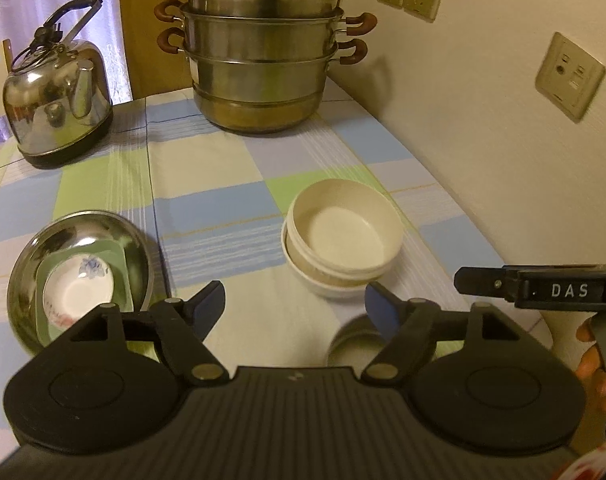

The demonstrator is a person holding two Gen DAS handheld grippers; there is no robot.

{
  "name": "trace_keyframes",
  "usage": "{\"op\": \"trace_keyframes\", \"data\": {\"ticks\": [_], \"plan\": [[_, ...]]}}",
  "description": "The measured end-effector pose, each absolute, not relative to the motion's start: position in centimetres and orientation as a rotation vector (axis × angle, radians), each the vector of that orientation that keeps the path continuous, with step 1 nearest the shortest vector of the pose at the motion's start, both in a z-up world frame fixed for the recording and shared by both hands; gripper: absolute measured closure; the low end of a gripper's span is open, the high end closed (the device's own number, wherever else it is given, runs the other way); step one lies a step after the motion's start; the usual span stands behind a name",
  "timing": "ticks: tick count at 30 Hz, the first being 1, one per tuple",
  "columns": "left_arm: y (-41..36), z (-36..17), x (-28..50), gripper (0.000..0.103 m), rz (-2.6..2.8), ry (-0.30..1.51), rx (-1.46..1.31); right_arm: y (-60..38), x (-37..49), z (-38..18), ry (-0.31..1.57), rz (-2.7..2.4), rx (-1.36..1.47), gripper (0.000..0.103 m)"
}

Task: Organize plates and bowls
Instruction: 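Withdraw both grippers and move them to the small steel bowl's rim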

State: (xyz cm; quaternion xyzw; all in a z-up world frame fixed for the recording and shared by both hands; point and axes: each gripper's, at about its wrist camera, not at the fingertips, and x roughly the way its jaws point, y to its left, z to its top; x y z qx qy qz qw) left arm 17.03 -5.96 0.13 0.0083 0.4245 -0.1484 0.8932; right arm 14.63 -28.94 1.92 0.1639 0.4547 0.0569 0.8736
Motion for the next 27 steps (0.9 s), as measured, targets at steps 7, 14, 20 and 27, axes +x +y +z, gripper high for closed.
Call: {"op": "trace_keyframes", "data": {"ticks": [7,14,20,27], "plan": [[-4.8,0.1,13.2,0.024,-0.284,0.888,0.013,-28.7,11.1,2.1,0.964,0.172,0.322,0.029],[-3.8,-1.2,10.0,0.024,-0.253,0.932,-0.022,-28.5,8.5,1.0,0.999,0.198,0.315,0.029],[-3.2,-2.4,7.6,0.023,-0.233,0.967,-0.044,-28.4,6.5,0.3,1.033,0.217,0.306,0.029],[-2.9,-3.2,5.2,0.022,-0.198,0.995,-0.062,-28.2,5.1,-0.6,1.074,0.232,0.272,0.029]]}}
